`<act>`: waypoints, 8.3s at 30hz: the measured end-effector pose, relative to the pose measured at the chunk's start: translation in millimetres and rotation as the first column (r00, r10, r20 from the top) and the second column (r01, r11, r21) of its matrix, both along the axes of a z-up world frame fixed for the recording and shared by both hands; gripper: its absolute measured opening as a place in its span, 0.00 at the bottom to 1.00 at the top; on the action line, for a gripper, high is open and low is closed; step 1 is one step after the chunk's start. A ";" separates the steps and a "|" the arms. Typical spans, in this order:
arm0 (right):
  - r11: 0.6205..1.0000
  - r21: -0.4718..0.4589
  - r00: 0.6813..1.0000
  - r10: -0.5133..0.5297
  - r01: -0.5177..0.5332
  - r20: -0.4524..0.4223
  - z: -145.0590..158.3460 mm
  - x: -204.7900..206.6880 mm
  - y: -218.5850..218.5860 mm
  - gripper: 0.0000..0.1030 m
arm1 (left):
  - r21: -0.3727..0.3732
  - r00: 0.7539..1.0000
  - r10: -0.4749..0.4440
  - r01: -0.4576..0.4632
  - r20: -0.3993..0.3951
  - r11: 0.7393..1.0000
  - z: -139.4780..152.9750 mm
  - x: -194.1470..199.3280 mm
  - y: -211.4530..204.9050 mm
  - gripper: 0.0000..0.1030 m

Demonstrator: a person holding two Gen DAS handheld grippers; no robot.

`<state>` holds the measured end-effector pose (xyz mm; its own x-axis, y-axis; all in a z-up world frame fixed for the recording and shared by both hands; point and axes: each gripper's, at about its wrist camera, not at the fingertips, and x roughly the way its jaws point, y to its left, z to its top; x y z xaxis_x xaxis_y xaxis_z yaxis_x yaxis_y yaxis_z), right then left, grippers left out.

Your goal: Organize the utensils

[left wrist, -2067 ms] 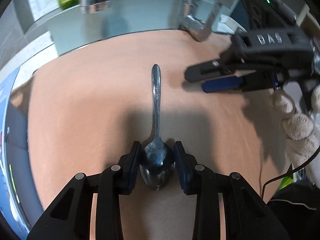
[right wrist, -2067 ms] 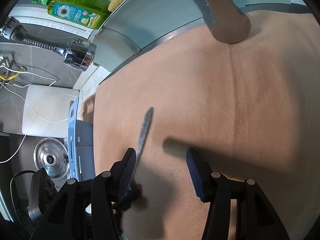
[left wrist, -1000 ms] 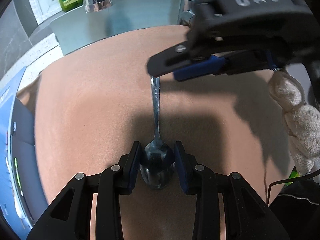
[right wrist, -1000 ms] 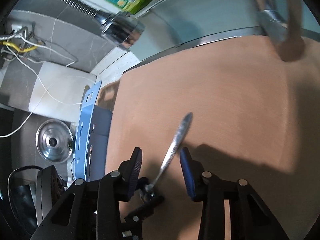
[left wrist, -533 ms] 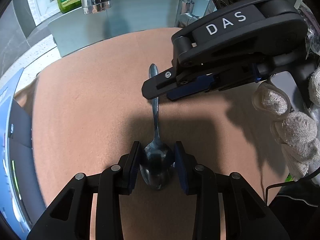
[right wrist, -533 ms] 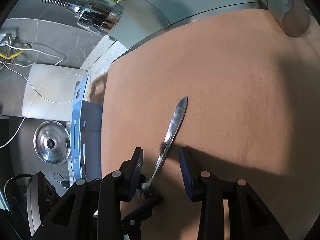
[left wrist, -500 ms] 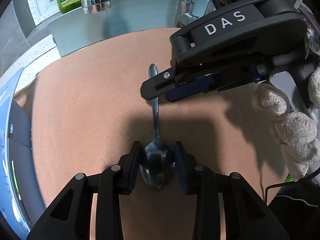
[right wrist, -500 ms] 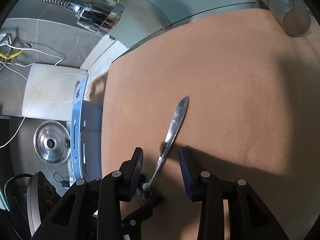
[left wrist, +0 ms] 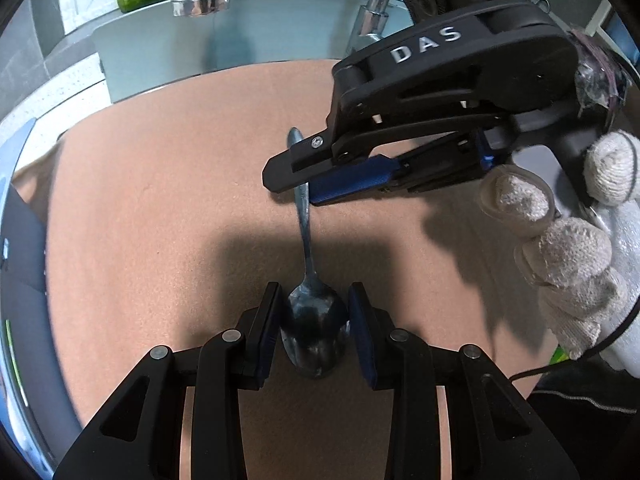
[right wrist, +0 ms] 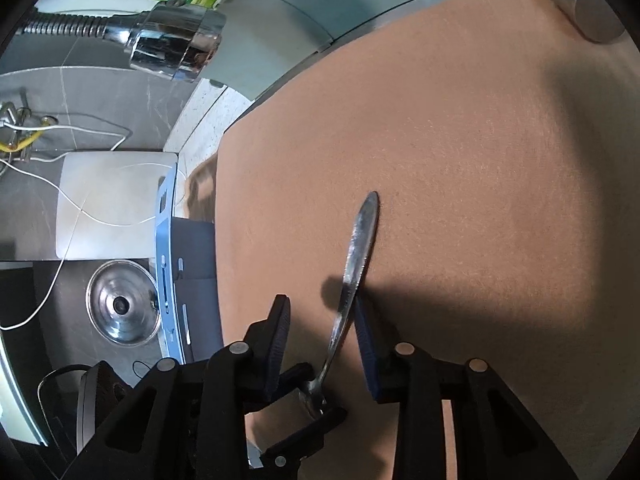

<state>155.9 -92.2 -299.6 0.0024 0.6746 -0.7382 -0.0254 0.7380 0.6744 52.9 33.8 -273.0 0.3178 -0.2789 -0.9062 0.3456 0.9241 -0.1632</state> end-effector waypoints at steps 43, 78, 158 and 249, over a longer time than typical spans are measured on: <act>0.962 -0.190 0.977 0.209 -0.199 0.036 3.8 -0.6 74.1 0.06 | -0.051 0.993 0.109 -0.107 0.043 0.993 0.5 -42.1 16.6 0.39; 0.988 -0.098 0.992 0.124 -0.121 0.025 4.2 -11.6 62.5 0.05 | -0.042 0.994 0.102 -0.100 0.043 0.994 7.4 -30.7 16.6 0.25; 0.895 -0.103 0.897 0.440 -0.433 0.054 14.9 -38.3 322.0 0.07 | 0.100 0.911 0.409 -0.412 0.046 0.906 33.7 -81.7 226.7 0.35; 0.912 -0.301 0.594 0.411 -0.280 0.692 182.3 -125.8 75.8 0.61 | -0.020 0.611 0.691 -0.743 0.387 0.669 178.8 -180.5 92.1 0.83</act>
